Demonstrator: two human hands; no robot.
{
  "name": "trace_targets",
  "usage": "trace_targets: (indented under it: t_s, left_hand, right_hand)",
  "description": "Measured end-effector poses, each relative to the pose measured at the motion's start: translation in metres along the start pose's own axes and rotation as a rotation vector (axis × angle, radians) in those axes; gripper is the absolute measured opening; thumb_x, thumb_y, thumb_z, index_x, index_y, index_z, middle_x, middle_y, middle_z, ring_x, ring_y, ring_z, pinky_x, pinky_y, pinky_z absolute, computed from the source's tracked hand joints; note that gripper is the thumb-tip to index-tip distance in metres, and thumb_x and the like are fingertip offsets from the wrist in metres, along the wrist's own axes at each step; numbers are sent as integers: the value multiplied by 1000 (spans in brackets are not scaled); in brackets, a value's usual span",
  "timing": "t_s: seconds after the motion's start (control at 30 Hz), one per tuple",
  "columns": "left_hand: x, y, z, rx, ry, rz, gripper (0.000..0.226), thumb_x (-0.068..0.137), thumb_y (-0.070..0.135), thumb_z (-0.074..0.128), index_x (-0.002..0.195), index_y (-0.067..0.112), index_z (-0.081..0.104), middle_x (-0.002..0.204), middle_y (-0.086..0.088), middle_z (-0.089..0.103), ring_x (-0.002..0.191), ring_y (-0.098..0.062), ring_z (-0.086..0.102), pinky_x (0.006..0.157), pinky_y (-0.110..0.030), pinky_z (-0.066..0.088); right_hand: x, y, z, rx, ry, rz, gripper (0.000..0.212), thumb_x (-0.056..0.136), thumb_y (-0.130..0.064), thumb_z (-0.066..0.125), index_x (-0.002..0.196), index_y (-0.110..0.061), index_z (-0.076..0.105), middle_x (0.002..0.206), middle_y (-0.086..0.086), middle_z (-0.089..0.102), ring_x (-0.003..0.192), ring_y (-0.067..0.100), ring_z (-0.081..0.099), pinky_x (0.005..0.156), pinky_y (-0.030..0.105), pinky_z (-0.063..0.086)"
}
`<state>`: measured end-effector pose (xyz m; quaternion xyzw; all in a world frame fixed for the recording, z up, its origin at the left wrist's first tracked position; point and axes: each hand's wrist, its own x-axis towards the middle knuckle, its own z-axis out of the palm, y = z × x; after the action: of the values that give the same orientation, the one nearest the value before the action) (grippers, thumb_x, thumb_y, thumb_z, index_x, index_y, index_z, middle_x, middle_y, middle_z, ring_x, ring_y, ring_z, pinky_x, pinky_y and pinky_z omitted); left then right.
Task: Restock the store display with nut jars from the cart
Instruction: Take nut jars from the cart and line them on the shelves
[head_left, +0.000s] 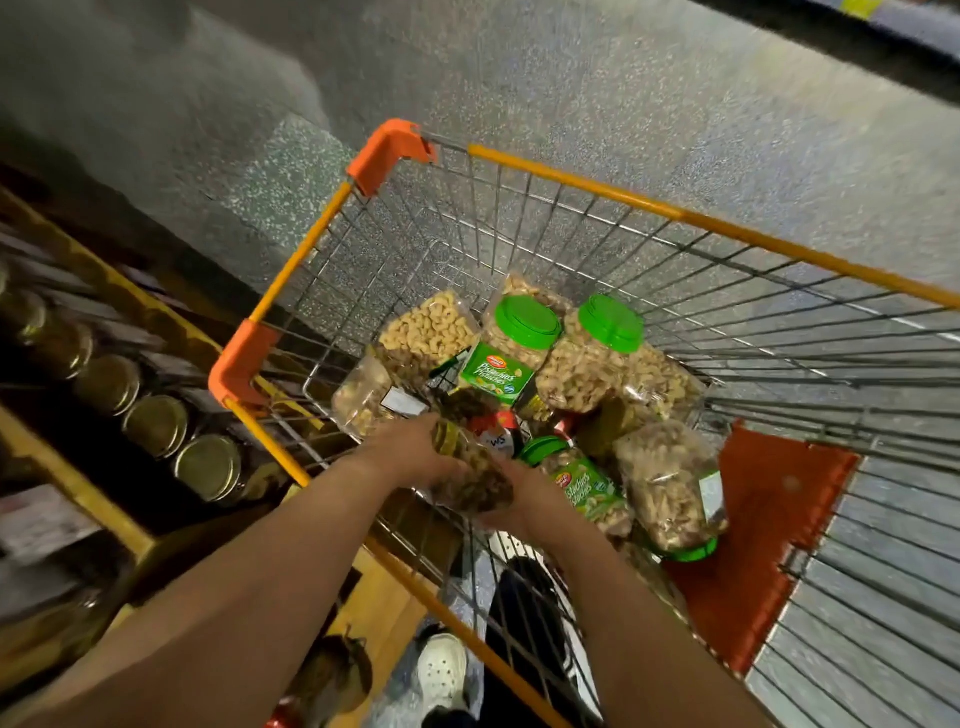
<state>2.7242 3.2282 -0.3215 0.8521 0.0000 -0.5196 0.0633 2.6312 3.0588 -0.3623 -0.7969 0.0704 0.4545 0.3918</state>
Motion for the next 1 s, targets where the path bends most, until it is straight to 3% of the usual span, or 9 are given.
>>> trace_targets:
  t_s: [0.17,0.3,0.5,0.57,0.67,0.77,0.87,0.9,1.0]
  left_hand:
    - [4,4,1,6,-42,-1,97,90,56,69,162,18,16,160,-12,39,144,-34,40,110,-40,40]
    - [6,7,0,-25,-49,24,82,86,50,76,151,19,38,145,-8,55,130,-29,53,101,-36,46]
    - [6,7,-3,-104,-58,3,81,76,47,85,142,19,48,137,-6,60,123,-29,58,103,-43,50]
    - [1,12,-6,-137,-68,-9,78,75,46,86,138,16,53,133,-8,63,118,-29,60,101,-43,52]
    - [-13,25,-17,-120,-104,-29,77,87,44,78,147,8,47,146,-15,54,126,-35,56,102,-39,51]
    - [-33,38,-24,-110,-45,-6,92,90,49,73,159,6,28,162,-14,36,145,-36,39,114,-43,38]
    - [-51,48,-23,-155,28,-14,99,86,55,74,159,10,26,155,-14,44,141,-36,44,112,-44,40]
    - [-57,52,-22,-173,60,-16,100,84,57,75,159,12,26,152,-15,47,138,-37,46,111,-46,42]
    - [-76,59,-21,-201,187,-15,98,80,66,73,154,18,31,140,-18,52,130,-37,51,103,-43,47]
  right_hand:
    - [12,7,14,162,15,45,90,73,-41,86,151,-39,41,139,-5,58,126,21,57,106,41,50]
    - [43,38,36,298,41,48,102,47,-65,84,141,-56,43,126,-2,65,113,26,65,91,47,59]
    - [23,20,21,366,31,10,112,34,-73,89,137,-45,55,118,-2,70,102,24,70,85,45,62]
    - [10,14,15,378,30,23,96,42,-65,94,130,-50,59,112,-2,73,97,24,72,83,47,62]
    - [-12,7,8,413,73,39,67,65,-30,95,122,-47,65,108,-7,75,99,21,73,88,45,61]
    - [-28,4,3,399,189,35,81,66,-35,93,139,-34,58,119,-10,68,107,18,67,95,42,57]
    - [-46,0,-5,418,204,23,63,67,-39,92,124,-30,67,103,-8,76,91,15,74,85,39,62]
    - [-51,-1,-8,434,222,30,69,62,-46,93,123,-33,66,103,-8,76,91,14,74,85,38,62]
    - [-75,-18,-23,384,243,-7,83,56,-56,91,130,-36,60,114,-16,70,103,9,68,81,16,51]
